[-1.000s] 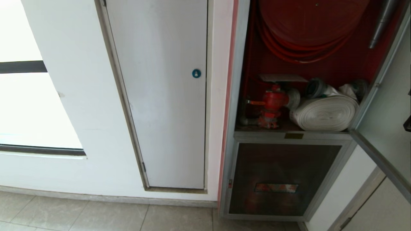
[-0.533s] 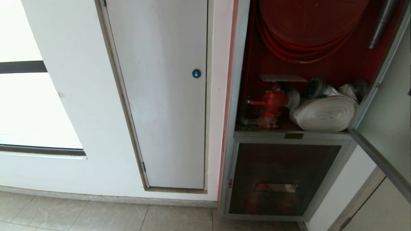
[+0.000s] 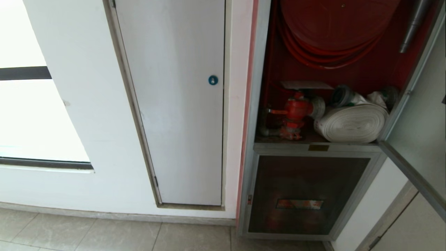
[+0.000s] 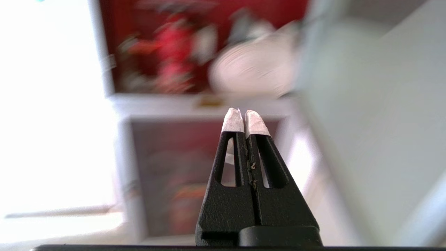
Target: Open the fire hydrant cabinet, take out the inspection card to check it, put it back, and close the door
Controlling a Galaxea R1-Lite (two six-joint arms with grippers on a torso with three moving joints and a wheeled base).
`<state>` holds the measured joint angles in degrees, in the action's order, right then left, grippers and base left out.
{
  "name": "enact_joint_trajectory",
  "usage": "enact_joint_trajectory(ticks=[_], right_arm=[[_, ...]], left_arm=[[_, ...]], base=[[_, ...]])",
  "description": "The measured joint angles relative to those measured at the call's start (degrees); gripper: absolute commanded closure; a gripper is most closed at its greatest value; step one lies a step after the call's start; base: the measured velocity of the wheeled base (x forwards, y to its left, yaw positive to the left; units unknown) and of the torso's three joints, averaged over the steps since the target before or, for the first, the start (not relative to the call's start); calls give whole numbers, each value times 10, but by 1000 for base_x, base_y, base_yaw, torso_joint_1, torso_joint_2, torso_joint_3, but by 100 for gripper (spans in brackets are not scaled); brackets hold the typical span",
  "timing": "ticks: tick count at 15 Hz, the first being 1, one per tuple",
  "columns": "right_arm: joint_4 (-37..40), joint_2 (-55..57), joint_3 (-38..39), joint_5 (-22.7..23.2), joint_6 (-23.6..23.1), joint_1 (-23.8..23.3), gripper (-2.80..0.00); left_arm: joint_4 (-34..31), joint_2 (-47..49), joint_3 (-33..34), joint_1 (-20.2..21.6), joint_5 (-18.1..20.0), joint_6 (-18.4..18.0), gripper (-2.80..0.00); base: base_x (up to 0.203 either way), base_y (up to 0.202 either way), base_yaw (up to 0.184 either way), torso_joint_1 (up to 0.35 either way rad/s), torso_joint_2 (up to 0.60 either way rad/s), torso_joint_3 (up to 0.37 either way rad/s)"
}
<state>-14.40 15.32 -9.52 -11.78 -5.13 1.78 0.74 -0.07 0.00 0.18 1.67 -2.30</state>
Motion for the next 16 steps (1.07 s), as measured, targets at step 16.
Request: enact_joint_trajectory(ticks=[16], right_arm=[[141, -153, 95, 118, 73, -8, 0]], left_arm=[[0, 0, 0, 0, 0, 0, 0]], base=[[0, 0, 0, 0, 0, 0]])
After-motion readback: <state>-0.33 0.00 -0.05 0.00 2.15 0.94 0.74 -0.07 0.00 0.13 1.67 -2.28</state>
